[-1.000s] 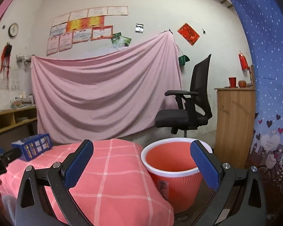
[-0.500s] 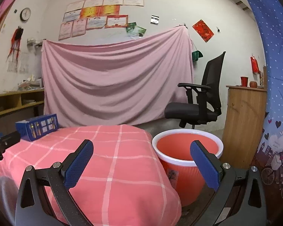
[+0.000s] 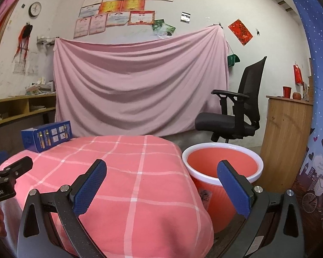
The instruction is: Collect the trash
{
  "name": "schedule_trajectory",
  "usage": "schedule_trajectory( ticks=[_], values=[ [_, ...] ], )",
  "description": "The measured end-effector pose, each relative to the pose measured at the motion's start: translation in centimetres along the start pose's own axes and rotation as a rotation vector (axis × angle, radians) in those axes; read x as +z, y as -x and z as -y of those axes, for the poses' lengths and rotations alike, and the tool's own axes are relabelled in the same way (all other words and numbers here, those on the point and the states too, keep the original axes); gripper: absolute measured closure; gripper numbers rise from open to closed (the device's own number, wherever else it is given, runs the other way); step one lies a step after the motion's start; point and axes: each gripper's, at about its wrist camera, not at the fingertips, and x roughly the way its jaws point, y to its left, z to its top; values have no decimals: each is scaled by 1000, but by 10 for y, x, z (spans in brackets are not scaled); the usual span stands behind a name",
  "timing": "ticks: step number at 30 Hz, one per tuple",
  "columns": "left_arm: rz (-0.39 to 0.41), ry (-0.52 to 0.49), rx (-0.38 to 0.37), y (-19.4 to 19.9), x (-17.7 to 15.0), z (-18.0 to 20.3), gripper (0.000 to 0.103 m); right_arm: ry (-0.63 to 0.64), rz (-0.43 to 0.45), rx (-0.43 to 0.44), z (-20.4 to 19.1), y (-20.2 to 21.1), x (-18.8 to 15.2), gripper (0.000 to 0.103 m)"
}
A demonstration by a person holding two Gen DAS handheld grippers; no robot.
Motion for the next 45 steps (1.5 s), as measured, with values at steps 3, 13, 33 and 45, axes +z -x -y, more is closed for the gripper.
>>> schedule_trajectory(
  ticks=[3,13,33,45],
  values=[
    [3,1,-1,0,0,0,2,-5,-7,4,1,-1,-1,0],
    [5,3,-1,1,-1,0,2,1,-20,20,1,-4,-2,0],
    [7,6,0,2,-2,2,2,7,-33,26,1,-7,-3,0],
    [7,6,0,2,-3,2,2,8,-39,27,0,-8,-4,0]
  ],
)
